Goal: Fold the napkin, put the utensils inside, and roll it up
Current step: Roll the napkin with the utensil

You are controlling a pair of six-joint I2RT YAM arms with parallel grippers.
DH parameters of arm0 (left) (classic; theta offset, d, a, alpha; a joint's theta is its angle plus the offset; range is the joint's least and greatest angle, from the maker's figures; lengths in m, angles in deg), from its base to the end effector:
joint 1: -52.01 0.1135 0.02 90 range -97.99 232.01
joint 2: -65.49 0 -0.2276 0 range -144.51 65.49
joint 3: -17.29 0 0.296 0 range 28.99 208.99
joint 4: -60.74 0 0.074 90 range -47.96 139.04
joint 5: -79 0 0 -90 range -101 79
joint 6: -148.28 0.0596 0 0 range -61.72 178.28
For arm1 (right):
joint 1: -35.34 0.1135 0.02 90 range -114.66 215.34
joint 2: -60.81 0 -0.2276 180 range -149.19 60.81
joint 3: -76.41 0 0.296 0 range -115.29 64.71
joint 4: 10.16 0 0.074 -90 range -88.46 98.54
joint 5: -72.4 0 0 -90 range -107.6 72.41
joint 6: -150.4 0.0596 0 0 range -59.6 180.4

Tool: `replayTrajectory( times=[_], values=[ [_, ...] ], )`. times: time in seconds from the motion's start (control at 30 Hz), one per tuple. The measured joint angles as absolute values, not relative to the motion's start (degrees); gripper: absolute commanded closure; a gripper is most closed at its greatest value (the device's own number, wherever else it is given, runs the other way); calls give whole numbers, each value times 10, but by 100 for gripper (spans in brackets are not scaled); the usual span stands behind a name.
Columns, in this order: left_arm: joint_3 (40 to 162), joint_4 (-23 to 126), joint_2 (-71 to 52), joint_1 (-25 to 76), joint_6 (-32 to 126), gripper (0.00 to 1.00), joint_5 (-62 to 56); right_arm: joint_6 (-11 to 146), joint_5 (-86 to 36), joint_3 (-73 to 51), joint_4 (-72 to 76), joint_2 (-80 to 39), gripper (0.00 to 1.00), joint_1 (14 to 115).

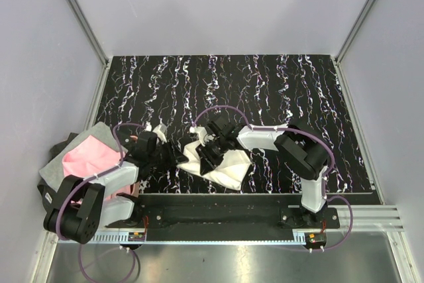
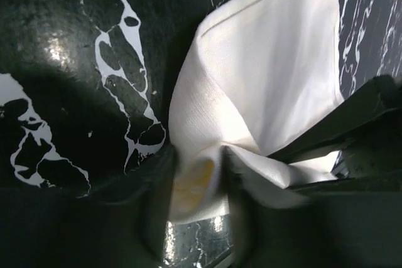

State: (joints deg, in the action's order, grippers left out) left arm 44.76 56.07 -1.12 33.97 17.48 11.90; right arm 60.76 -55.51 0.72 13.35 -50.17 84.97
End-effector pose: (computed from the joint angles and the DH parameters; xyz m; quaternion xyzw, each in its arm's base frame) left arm 0.2327 -0.1002 0.0463 -0.1016 0.8992 -0.3479 0.2452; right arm 0.2349 0.3329 0.0515 -0.4591 0.7916 0.3910 0.0983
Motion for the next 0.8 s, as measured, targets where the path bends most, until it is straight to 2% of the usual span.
replayTrajectory(
  times=[0.03, 0.07, 0.1, 0.13, 0.2, 0.37, 0.57, 0.7, 0.8],
  values=[
    [445, 566, -14, 340, 173, 91, 125, 606, -558, 5, 135, -504, 61, 849],
    [444, 569, -16, 340, 172, 100, 130, 606, -562, 3, 138, -505, 59, 847],
    [443, 573, -18, 340, 171, 100, 136, 606, -565, 0, 142, -507, 57, 846],
    [443, 575, -19, 340, 172, 100, 143, 605, -566, -4, 148, -507, 47, 846],
    [443, 578, -21, 340, 175, 100, 150, 605, -565, -13, 164, -507, 38, 846],
    [465, 542, -37, 340, 187, 100, 157, 599, -515, -35, 212, -488, 27, 845],
    [519, 468, -71, 348, 207, 100, 164, 592, -363, -24, 237, -380, 25, 874],
    [542, 440, -99, 361, 213, 100, 185, 581, -250, 7, 201, -304, 25, 962],
    [554, 433, -123, 370, 213, 100, 208, 573, -196, 27, 175, -298, 26, 1015]
  ],
)
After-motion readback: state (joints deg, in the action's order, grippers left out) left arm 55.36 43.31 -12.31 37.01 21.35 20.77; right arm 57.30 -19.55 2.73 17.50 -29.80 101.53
